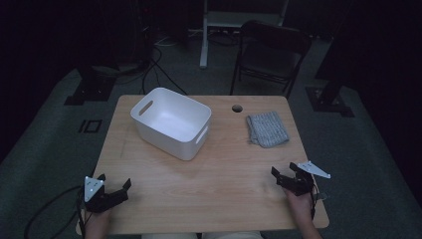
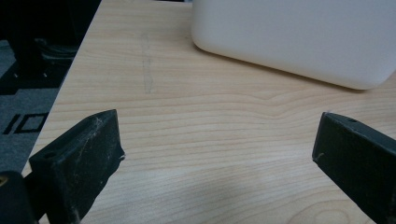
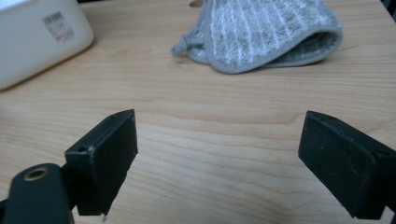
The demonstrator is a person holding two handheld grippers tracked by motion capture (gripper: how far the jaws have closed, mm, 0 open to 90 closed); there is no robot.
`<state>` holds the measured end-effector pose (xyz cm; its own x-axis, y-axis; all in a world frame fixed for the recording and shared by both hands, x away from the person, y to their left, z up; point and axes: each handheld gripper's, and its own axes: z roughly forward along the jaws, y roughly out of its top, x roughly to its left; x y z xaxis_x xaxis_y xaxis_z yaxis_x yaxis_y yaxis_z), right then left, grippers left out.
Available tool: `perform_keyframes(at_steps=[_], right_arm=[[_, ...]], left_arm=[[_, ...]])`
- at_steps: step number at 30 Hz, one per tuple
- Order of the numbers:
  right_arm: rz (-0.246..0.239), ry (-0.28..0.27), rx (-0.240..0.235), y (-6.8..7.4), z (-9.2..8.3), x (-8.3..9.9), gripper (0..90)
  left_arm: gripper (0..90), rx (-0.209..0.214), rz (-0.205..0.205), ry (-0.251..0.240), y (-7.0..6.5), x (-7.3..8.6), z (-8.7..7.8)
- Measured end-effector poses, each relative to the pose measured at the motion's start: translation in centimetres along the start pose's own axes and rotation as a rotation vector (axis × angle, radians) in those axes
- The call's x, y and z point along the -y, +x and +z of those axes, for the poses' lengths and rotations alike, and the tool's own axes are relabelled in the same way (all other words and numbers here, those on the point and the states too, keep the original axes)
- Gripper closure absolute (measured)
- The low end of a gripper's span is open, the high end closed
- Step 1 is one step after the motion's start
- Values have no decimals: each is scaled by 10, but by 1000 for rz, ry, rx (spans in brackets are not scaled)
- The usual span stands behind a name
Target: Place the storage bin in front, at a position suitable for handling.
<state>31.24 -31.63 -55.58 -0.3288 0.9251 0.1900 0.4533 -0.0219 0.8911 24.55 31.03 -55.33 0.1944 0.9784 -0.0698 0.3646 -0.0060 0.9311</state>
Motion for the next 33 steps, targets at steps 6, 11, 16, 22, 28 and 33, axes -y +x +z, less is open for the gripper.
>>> perform_keyframes(at_steps=[6, 11, 16, 22, 28, 33], right_arm=[[15, 27, -8, -1, 1, -1, 117], [6, 82, -16, 4, 3, -3, 118], [-6, 86, -38, 13, 2, -11, 118], [-14, 67, -44, 22, 13, -30, 132], [-12, 29, -63, 27, 20, -49, 133], [-28, 18, -83, 35, 26, -63, 133]], left_arm=[[17, 6, 8, 9, -1, 0, 2], [17, 6, 15, 13, -2, 0, 3], [17, 7, 15, 13, -2, 0, 2], [17, 5, 12, 15, -1, 0, 3], [17, 4, 3, 16, -1, 0, 2], [17, 3, 9, 25, -2, 0, 3]])
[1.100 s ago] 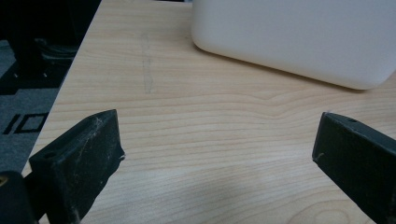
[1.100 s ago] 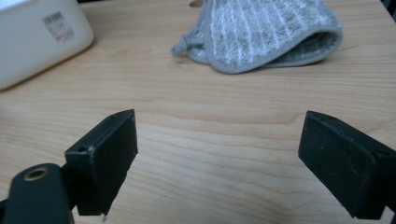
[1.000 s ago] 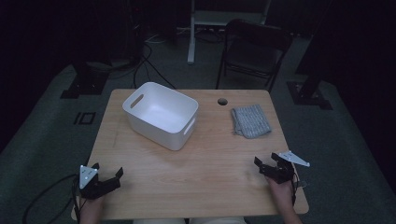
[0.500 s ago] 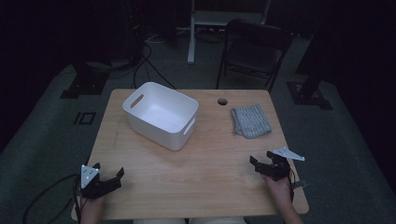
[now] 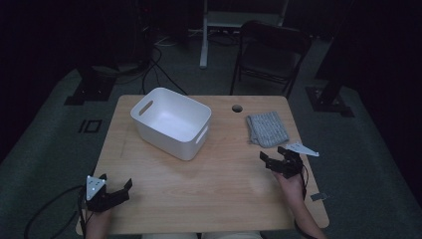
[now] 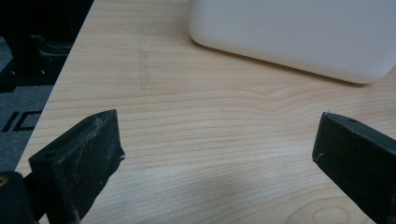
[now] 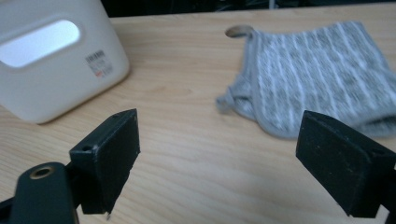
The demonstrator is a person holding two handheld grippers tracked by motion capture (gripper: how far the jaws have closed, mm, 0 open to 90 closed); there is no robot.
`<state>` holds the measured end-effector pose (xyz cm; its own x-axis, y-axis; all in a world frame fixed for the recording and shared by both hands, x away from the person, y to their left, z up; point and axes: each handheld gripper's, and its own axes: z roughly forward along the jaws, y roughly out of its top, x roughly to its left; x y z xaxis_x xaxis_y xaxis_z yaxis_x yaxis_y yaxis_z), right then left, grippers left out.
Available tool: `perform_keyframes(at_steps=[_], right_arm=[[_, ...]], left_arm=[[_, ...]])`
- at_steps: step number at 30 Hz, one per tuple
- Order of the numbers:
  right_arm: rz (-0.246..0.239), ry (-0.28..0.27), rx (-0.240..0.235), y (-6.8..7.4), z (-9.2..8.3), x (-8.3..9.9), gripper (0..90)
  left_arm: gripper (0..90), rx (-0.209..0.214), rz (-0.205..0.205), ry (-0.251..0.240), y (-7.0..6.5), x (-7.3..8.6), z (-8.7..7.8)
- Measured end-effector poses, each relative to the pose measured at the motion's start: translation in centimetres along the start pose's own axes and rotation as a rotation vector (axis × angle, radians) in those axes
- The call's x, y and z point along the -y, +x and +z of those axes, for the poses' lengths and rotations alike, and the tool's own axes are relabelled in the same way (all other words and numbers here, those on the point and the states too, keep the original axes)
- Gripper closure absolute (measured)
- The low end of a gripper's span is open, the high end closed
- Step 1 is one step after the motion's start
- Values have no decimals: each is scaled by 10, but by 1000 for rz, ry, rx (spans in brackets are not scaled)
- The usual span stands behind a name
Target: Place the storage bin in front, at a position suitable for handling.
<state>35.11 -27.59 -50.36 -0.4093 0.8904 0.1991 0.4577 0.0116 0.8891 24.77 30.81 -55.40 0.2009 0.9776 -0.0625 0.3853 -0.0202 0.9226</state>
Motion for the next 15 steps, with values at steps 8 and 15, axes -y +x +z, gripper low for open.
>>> perform_keyframes(at_steps=[8, 15], right_arm=[[-6, 4, -53, 12, 10, -19, 133], [-38, 6, -102, 28, 24, -46, 134]], left_arm=[[17, 4, 1, -8, 1, 0, 0], [17, 6, -8, -13, 1, -1, -2]])
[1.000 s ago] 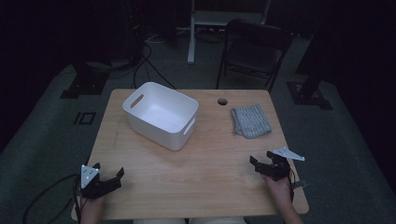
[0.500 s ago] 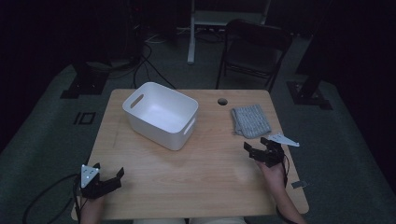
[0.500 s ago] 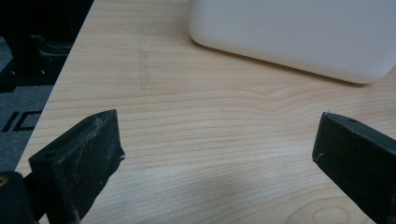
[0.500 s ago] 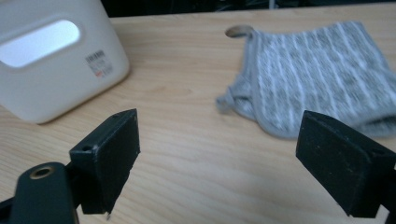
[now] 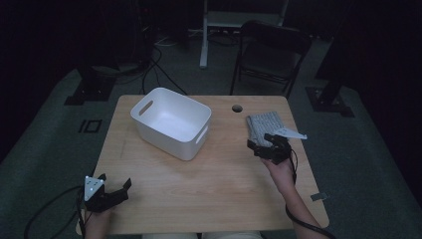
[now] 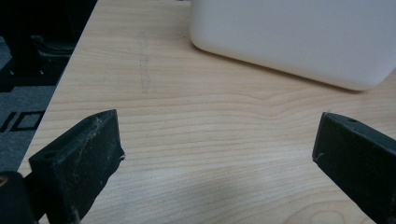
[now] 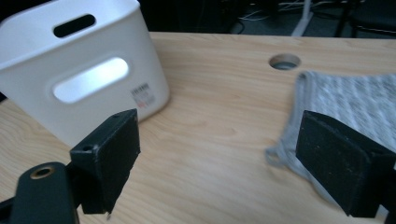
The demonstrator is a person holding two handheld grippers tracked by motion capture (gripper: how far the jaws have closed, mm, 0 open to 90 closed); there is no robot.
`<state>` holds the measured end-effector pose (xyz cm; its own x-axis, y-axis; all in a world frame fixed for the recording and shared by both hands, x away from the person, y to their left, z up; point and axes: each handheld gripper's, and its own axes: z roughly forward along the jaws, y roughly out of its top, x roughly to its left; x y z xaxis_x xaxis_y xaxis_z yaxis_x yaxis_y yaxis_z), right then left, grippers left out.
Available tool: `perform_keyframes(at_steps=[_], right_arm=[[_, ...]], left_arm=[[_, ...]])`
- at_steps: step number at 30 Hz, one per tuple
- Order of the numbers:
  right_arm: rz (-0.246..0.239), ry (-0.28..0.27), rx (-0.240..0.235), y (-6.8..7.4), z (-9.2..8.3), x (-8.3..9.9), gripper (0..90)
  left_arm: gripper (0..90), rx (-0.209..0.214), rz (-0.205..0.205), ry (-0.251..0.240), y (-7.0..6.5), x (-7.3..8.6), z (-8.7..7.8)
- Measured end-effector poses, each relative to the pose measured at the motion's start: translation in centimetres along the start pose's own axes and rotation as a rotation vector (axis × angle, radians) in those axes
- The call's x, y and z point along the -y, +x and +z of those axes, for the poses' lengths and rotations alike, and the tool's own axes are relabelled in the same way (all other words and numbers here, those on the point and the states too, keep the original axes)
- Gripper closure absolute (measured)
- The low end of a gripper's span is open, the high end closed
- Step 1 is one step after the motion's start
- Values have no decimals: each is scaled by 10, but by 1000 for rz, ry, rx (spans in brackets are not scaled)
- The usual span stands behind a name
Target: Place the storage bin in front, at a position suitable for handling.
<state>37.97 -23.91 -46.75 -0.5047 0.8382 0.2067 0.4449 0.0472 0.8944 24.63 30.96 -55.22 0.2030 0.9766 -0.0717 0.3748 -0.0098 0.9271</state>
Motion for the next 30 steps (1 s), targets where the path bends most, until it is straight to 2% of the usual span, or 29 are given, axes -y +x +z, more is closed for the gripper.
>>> perform_keyframes(at_steps=[3, 12, 16, 18, 21, 24, 30], right_arm=[[5, -2, -16, 3, 7, -9, 140], [-35, 1, -44, 19, 33, -35, 141], [-45, 5, -56, 25, 44, -46, 141], [-52, 8, -62, 29, 49, -51, 141], [-68, 11, -68, 35, 58, -57, 141], [-75, 16, -73, 39, 64, -60, 141], [-79, 21, -87, 52, 85, -69, 141]], left_arm=[[17, 13, -8, -9, 0, 0, 0], [17, 30, -5, -2, -1, -1, 0], [17, 39, -5, 13, -2, -2, -1], [17, 50, -20, 44, -2, -3, -1], [17, 47, 15, 95, -5, -3, -1], [17, 62, 3, 96, -5, -3, -1], [17, 72, 8, 89, -6, -3, -2]])
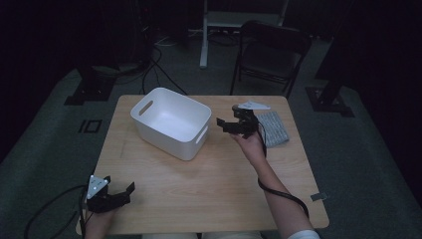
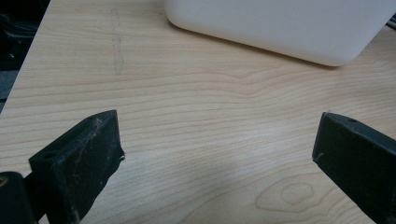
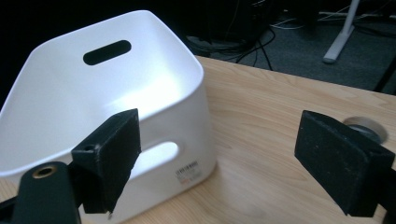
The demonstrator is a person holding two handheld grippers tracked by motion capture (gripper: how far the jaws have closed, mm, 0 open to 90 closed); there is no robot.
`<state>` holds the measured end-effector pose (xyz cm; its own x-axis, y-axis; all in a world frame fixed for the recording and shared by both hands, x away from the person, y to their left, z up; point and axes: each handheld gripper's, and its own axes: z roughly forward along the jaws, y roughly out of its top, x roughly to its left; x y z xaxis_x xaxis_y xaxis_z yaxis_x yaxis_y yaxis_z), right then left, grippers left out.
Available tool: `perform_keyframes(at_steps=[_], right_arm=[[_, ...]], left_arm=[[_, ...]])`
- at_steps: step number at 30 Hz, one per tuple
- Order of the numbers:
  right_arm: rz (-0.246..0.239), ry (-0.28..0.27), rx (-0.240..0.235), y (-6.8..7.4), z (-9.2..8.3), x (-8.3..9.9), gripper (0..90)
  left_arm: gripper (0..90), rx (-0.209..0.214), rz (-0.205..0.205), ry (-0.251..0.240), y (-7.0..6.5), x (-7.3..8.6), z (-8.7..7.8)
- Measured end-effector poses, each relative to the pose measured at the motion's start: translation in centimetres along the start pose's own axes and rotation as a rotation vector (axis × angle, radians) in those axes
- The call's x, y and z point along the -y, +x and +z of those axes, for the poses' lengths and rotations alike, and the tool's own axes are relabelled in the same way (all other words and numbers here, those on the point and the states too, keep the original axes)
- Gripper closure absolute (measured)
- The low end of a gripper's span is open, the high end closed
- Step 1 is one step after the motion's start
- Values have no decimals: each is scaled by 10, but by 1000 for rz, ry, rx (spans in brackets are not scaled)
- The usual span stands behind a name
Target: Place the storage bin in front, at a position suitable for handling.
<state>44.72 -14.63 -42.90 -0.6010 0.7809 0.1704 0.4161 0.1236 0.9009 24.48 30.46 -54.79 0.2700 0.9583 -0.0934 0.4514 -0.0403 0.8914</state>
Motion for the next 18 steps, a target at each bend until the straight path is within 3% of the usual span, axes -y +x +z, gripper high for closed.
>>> perform_keyframes(at_steps=[10, 16, 18], right_arm=[[11, 7, -19, 9, 24, -10, 158], [-6, 22, -20, 13, 38, -15, 159], [-32, 39, -4, 16, 51, -19, 161]], left_arm=[[17, 2, 17, -16, -3, -1, -2], [17, 5, 5, -14, -2, -1, -2], [17, 10, 7, -2, -2, 0, 0]])
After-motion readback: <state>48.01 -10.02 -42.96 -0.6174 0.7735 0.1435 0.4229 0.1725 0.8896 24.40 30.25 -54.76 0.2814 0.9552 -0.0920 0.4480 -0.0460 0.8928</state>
